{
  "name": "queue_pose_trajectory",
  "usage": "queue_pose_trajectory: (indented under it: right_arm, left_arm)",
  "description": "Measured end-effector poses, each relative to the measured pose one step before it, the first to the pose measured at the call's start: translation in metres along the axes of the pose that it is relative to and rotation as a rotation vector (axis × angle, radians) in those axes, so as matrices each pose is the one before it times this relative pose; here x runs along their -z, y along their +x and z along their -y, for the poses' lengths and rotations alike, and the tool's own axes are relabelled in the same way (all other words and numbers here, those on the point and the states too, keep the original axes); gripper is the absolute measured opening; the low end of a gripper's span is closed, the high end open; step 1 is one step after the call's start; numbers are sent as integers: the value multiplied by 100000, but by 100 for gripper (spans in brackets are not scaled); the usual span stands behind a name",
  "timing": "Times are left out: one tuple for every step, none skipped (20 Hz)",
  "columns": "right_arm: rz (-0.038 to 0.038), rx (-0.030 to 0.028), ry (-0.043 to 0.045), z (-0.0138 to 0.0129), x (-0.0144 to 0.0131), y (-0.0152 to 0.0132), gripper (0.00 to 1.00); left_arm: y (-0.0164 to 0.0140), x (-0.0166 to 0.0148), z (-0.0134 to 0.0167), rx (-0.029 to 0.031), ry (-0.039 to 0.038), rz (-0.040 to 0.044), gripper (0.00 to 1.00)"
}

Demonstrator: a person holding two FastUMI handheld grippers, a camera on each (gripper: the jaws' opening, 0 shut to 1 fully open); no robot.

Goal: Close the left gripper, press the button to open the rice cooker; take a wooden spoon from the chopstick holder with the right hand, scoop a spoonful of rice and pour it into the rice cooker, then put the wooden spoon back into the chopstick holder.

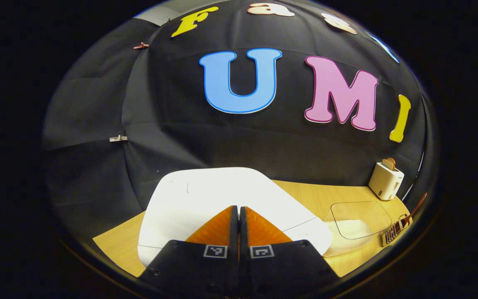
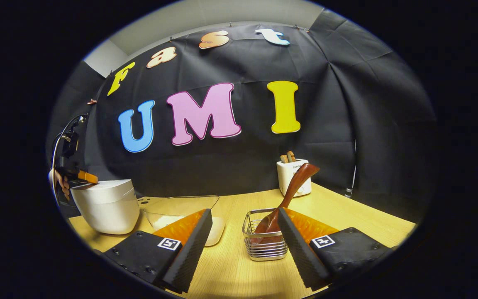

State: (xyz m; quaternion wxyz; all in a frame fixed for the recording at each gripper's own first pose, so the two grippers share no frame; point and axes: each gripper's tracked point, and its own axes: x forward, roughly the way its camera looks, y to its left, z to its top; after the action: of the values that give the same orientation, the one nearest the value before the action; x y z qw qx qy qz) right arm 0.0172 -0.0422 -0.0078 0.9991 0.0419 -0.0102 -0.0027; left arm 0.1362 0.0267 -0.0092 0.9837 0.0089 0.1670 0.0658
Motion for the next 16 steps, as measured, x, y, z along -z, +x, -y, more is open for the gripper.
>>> queue_pose_trajectory:
  right_arm:
    - [98, 230, 627, 137, 152, -20, 98]
    - [50, 459, 908, 219, 111, -27, 98]
    - [-75, 411, 1127, 249, 181, -103, 98]
    - [48, 523, 1186, 221, 166, -73, 98]
    - [43, 569, 1132, 226, 175, -114, 98]
    - [13, 412, 903, 162, 132, 52, 98]
    - [118, 504, 825, 223, 21, 93, 98]
    - [-198, 263, 956, 97, 16, 84, 98]
    - [-470, -335, 1159, -111, 9, 139, 98]
    - [-412, -1077, 666, -323, -178, -47, 98]
    - [-102, -499, -484, -191, -217, -163, 98]
    - [346, 192, -1769, 48, -320, -145, 98]
    - [1002, 724, -2152, 114, -479, -227, 98]
    - [1239, 920, -1728, 151, -549, -130, 98]
    - [874, 346, -1035, -73, -356, -106, 98]
    - [312, -150, -526, -248, -262, -151, 98]
  left_arm:
    - [237, 259, 109, 154, 1181, -1822, 6]
    - [31, -5, -78, 87, -1448, -1271, 6]
    - [-92, -31, -30, 752, -2378, -1335, 6]
    - [28, 42, -14, 898, -3515, -1075, 6]
    - [-108, 235, 99, 372, 26, -1093, 6]
    - [52, -95, 139, -962, 3209, -507, 6]
    - [139, 26, -11, -1776, 1497, 380, 6]
    - [-3, -589, 48, -2145, 2236, 1555, 6]
    - [-106, -316, -102, -2282, 1098, -353, 6]
    - [-329, -455, 253, 461, -1013, 1664, 6]
    - [-312, -707, 145, 272, -1323, 3480, 6]
    - [-357, -682, -180, -292, -130, 3374, 5]
    - [-761, -396, -116, -125, -597, 3389, 5]
    - [-622, -838, -145, 735, -599, 4271, 5]
    - [-667, -745, -171, 510, -807, 3757, 5]
    - [-342, -812, -72, 1237, -1029, 3031, 5]
